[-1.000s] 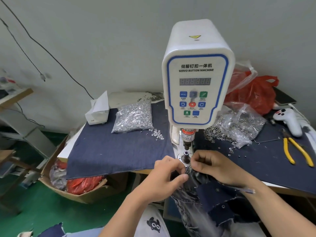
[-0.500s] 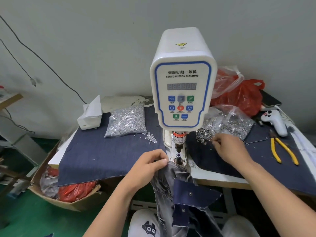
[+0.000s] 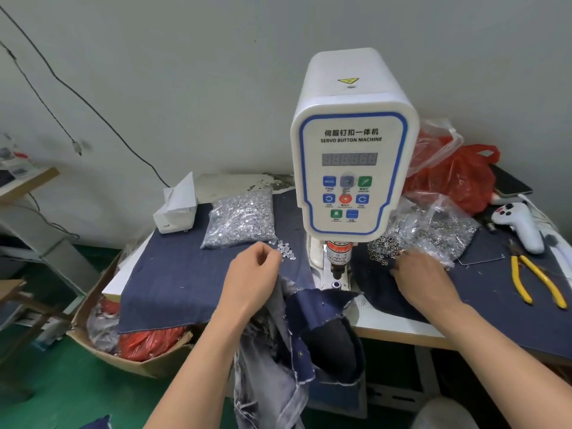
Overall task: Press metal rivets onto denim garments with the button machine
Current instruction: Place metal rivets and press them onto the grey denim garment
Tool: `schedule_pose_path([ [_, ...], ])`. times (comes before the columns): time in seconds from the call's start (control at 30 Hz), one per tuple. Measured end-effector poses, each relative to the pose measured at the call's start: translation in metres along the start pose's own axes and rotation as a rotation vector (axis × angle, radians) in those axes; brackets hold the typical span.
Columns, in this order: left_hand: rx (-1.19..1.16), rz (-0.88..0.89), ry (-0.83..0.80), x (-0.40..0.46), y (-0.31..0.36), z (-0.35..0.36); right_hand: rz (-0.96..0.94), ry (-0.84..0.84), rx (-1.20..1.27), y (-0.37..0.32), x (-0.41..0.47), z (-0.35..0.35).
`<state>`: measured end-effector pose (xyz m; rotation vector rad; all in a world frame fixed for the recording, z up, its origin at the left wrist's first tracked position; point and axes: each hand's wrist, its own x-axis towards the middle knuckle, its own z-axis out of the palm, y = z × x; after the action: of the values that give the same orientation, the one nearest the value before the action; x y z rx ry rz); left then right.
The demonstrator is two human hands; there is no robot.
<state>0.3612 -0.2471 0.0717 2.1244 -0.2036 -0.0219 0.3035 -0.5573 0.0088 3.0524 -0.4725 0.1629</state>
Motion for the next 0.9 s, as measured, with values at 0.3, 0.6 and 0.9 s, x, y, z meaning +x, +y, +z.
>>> schedule_pose_path([
  [0.3,0.471,-0.145,-0.054,0.064,-0.032,0.039,0.070,0.004,0.086,-0.005,-0.005,-0.014],
  [0.6,0.494,-0.153,0.031,0.062,-0.034,0.053,0.179,-0.017,0.700,-0.025,-0.010,-0.033],
  [0.9,0.276,-0.070,-0.028,0.044,-0.031,0.041,0.511,-0.485,1.743,-0.081,-0.034,-0.049],
])
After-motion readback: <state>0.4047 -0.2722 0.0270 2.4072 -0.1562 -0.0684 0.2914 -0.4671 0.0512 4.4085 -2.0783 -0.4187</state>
